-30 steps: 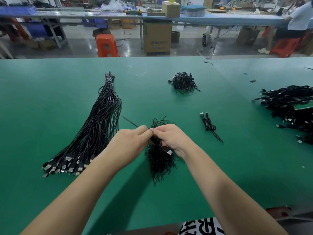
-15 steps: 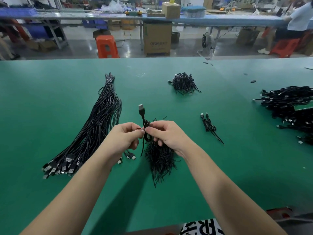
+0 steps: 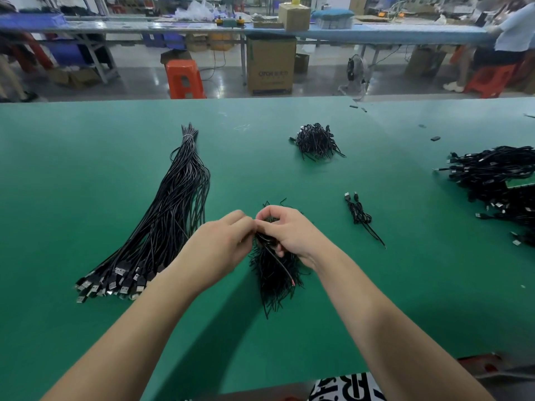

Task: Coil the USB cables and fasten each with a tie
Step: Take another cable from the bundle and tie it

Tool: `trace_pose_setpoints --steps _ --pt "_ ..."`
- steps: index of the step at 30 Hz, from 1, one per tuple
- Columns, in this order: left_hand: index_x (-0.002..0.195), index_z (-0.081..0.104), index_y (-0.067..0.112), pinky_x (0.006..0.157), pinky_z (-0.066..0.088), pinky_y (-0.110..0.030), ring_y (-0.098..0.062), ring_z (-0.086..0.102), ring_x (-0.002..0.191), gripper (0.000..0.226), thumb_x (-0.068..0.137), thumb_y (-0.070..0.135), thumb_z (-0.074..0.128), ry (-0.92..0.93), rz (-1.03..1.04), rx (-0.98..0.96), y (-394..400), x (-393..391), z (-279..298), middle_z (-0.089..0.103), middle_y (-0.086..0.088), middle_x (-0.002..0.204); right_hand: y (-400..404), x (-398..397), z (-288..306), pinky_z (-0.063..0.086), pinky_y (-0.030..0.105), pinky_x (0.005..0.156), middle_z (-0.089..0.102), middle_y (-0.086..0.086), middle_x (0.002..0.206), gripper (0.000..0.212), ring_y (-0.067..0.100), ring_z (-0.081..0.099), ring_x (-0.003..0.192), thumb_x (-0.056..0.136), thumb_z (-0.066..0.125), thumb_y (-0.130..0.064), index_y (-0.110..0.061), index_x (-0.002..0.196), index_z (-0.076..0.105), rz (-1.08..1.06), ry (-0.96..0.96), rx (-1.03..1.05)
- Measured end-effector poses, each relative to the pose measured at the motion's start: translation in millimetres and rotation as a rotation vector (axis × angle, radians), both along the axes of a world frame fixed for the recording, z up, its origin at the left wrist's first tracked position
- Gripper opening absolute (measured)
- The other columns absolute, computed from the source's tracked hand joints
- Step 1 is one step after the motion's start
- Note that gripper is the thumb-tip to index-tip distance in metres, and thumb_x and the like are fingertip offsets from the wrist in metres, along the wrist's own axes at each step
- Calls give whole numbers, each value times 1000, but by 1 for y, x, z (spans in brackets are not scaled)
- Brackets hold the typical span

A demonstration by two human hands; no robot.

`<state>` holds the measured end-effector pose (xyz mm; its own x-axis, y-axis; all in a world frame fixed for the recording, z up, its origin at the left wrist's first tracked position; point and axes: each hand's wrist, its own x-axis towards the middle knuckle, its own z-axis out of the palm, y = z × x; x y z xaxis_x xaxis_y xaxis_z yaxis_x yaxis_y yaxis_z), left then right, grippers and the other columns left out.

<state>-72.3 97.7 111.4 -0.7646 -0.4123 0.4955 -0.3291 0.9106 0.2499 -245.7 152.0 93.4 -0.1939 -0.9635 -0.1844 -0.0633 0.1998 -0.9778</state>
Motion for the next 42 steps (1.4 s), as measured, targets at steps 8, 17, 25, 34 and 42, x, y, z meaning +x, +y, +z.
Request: trace_pose_setpoints --steps 8,17,25,34,42 --pt "79 67 9 51 40 -25 -18 50 45 13 91 11 68 328 237 1023 -13 2 3 61 -11 53 1 -2 3 55 24 70 71 -3 86 16 10 62 74 91 71 -7 -18 102 75 106 -176 -114" --pt "81 68 16 47 43 -22 -8 54 47 10 87 8 70 264 195 399 1 0 8 65 1 68 -4 5 9 44 21 47 64 -7 62 16 7 49 48 94 70 -25 -22 80 75 8 -60 -135" --pt "95 72 6 41 46 -38 -29 54 50 12 88 4 63 54 77 -130 -4 1 4 62 -6 78 -7 6 14 35 20 43 67 1 63 15 14 42 46 86 73 -34 -20 89 67 -117 49 -13" --pt "81 67 22 42 35 -12 -3 52 41 14 93 14 68 297 281 739 -10 -2 5 66 1 54 -5 2 18 58 26 70 72 6 96 34 12 65 72 100 47 10 -15 111 68 96 -117 -122" --pt "82 67 13 45 36 -13 -8 52 44 11 92 8 68 343 234 872 -11 -2 3 64 -8 55 -4 1 11 54 33 73 66 -7 92 10 15 61 79 91 74 -21 -31 93 75 29 255 -192"
